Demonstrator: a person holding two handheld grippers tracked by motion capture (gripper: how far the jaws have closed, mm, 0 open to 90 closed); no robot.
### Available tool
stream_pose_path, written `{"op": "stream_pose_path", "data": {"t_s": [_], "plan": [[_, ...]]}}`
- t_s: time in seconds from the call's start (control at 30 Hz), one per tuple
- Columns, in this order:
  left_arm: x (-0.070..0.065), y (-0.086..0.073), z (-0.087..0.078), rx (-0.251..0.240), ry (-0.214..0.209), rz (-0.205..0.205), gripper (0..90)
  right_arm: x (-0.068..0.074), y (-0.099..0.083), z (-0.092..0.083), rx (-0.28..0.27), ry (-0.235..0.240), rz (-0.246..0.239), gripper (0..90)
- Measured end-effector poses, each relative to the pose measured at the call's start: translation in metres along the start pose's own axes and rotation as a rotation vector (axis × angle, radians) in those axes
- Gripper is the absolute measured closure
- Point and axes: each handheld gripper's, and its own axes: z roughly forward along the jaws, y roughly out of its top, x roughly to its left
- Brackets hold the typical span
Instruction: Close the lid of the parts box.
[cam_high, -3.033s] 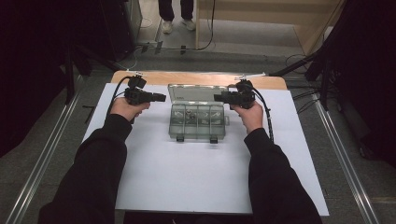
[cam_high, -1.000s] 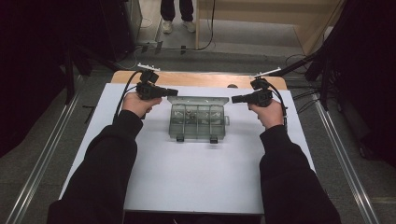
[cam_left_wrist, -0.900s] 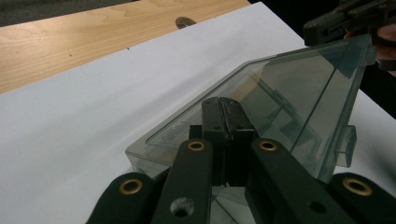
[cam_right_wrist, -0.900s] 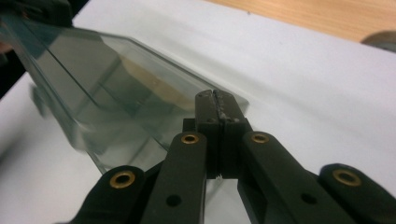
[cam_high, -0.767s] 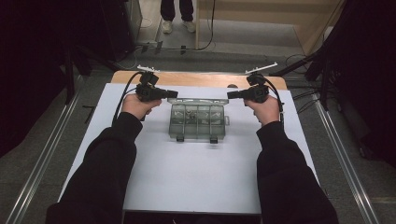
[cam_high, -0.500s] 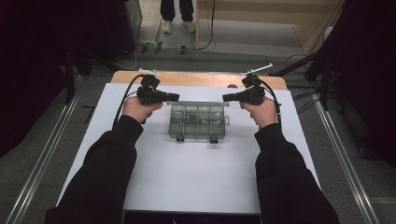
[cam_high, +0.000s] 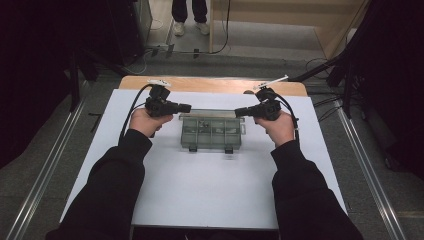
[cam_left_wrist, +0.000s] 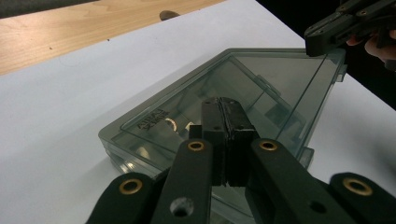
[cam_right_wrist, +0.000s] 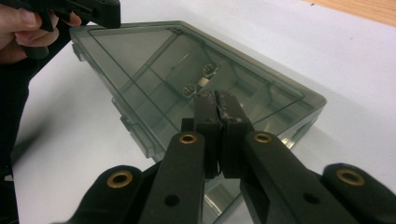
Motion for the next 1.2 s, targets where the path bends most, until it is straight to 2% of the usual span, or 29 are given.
{"op": "stream_pose_path", "data": {"t_s": [0.07, 0.3, 0.47, 0.73, 0.83, 0.93, 1.2], "plan": [[-0.001, -0.002, -0.001, 0.011, 0.011, 0.013, 89.4, 0.002, -0.003, 0.0, -0.004, -0.002, -0.007, 89.5], [-0.006, -0.012, -0.002, -0.006, 0.003, 0.016, 89.4, 0.006, -0.011, 0.001, -0.01, 0.001, -0.01, 88.6], [-0.012, -0.019, 0.003, 0.01, 0.017, 0.044, 89.3, 0.009, -0.018, 0.002, -0.01, 0.004, -0.005, 88.6], [-0.015, -0.031, 0.007, 0.005, 0.015, 0.044, 89.3, 0.01, -0.032, 0.007, -0.025, 0.005, -0.002, 89.2], [-0.016, -0.036, 0.009, 0.003, 0.012, 0.046, 89.3, 0.01, -0.036, 0.011, -0.014, 0.003, 0.004, 89.1], [-0.02, -0.041, 0.012, 0.021, 0.025, 0.068, 89.3, 0.01, -0.04, 0.016, 0.0, -0.001, 0.0, 89.1], [-0.021, -0.054, 0.019, 0.015, 0.014, 0.068, 89.3, 0.008, -0.05, 0.023, 0.01, -0.008, 0.003, 88.8]]}}
